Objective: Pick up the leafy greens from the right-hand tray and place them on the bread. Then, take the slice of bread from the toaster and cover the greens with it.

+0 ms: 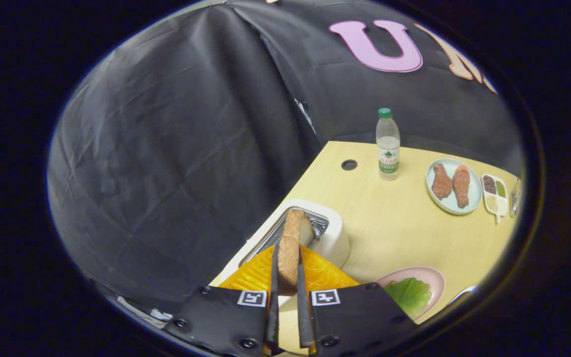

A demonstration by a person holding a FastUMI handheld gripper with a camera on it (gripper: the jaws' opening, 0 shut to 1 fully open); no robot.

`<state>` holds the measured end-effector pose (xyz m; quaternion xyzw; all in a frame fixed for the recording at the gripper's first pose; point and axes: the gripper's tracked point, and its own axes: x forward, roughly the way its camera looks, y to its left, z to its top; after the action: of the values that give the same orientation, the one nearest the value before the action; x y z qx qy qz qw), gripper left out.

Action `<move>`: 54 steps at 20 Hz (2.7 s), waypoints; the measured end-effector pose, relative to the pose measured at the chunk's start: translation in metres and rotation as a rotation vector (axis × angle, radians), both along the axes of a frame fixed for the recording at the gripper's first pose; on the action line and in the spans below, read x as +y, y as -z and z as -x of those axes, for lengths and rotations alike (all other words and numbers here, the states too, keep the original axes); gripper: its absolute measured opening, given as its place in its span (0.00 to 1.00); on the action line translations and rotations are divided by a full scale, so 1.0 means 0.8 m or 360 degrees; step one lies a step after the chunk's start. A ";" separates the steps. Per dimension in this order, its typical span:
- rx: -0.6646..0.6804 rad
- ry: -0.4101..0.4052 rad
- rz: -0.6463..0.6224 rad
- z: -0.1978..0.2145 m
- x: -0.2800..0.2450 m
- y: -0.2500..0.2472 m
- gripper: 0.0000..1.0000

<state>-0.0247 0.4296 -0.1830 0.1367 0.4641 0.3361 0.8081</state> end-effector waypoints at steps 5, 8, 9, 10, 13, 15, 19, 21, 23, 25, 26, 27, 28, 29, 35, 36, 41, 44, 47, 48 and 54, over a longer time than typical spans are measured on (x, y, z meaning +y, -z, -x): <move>0.0056 0.0136 -0.0136 -0.004 -0.031 -0.015 0.19; 0.0053 0.0201 -0.0149 -0.008 -0.061 -0.017 0.19; 0.0054 0.0226 -0.0149 -0.010 -0.070 -0.014 0.19; 0.0057 0.0248 -0.0147 -0.010 -0.078 -0.012 0.19; 0.0073 0.0307 -0.0113 -0.008 -0.113 0.002 0.19; 0.0092 0.0352 -0.0091 -0.005 -0.132 0.017 0.18; 0.0149 0.0419 -0.0043 0.007 -0.165 0.055 0.19; 0.0178 0.0461 -0.0034 0.012 -0.179 0.069 0.19; 0.0209 0.0503 -0.0060 0.015 -0.183 0.081 0.19; 0.0237 0.0541 -0.0066 0.020 -0.192 0.094 0.19; 0.0247 0.0562 -0.0058 0.022 -0.198 0.101 0.19; 0.0268 0.0580 -0.0057 0.025 -0.202 0.107 0.19; 0.0291 0.0596 -0.0063 0.028 -0.205 0.115 0.19; 0.0319 0.0616 -0.0073 0.031 -0.209 0.121 0.19; 0.0342 0.0655 0.0069 0.050 -0.243 0.164 0.19; 0.0347 0.0672 0.0079 0.051 -0.250 0.170 0.19; 0.0388 0.0649 0.0205 0.070 -0.275 0.199 0.32; 0.0362 0.0589 0.0306 0.083 -0.286 0.208 0.52; 0.0347 0.0556 0.0315 0.088 -0.292 0.207 0.73; 0.0342 0.0558 0.0296 0.088 -0.291 0.203 0.79; 0.0191 0.0552 0.0252 0.075 -0.327 0.172 0.96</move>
<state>-0.0843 0.1680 -0.3203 0.1704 0.5058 0.1455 0.8331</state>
